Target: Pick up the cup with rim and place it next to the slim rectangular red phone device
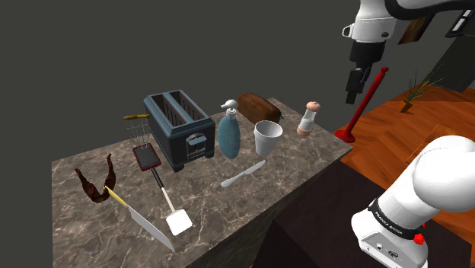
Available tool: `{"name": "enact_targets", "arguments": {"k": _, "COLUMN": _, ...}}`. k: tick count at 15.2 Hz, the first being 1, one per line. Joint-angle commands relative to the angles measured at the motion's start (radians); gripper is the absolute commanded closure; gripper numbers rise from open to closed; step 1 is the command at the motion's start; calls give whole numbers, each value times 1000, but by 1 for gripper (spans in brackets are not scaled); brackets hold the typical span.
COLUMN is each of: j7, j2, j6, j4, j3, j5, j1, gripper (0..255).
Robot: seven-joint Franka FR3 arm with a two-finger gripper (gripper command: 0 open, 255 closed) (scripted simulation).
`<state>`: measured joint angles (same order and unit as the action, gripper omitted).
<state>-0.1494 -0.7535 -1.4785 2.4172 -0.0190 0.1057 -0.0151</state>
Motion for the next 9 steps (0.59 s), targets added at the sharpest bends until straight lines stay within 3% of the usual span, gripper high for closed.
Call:
{"name": "enact_targets", "arguments": {"k": 1, "j7": 0, "j2": 0, "j6": 0, "j4": 0, "j3": 0, "j5": 0, "j1": 0, "gripper": 0}}
{"name": "enact_targets", "arguments": {"k": 9, "j7": 130, "j2": 221, "j6": -247, "j4": 21, "j3": 67, "j5": -60, "j1": -22, "gripper": 0}}
